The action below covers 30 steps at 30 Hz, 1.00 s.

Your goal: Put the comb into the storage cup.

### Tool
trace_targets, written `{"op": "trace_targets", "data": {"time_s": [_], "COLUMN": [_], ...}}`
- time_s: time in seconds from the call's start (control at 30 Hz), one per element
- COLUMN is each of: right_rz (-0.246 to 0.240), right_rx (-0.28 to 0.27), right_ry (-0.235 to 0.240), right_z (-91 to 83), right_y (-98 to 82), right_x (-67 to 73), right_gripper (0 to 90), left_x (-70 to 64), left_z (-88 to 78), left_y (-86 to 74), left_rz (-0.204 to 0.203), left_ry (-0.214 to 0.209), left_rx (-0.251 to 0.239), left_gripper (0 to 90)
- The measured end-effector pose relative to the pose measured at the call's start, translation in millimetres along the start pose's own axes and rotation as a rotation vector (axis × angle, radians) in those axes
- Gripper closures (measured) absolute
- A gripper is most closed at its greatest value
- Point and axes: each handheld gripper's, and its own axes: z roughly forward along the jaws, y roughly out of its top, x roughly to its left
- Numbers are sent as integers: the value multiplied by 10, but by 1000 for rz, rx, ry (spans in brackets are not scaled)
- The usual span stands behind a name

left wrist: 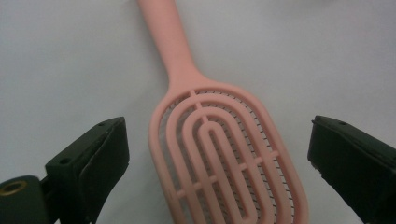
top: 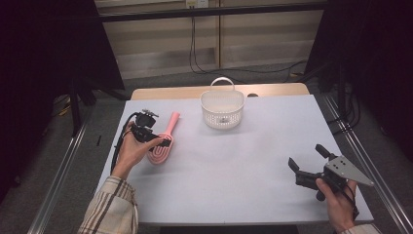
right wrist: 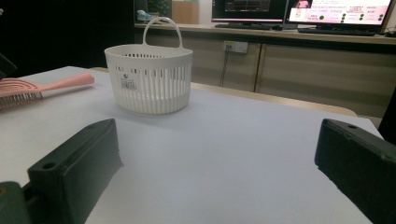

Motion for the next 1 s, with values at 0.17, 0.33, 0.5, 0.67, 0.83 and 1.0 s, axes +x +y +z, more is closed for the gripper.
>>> {"op": "trace_targets", "data": {"time_s": [0.17, 0.33, 0.5, 0.67, 0.83, 1.0], "right_rz": [1, 1, 2, 0, -4, -1], "right_rx": [2, 2, 3, 4, 1, 2], "right_ry": [-2, 2, 4, 4, 3, 4], "right_z": [-1, 0, 2, 2, -2, -1], "right_y": [0, -1, -2, -2, 0, -2], "right_x": [-3, 1, 2, 1, 1, 3], "right_gripper": [0, 0, 0, 0, 0, 0], "left_x": [-16, -8, -19, -71, -87, -77], "left_z": [52, 112, 150, 245, 300, 331], "left_y": [-1, 11, 32, 39, 30, 21], "left_rz": [1, 2, 6, 0, -13, -36], "left_ry": [9, 18, 28, 51, 68, 73], "left_rx": [21, 38, 46, 80, 115, 144], "left_gripper": [48, 48, 48, 54, 52, 57]}}
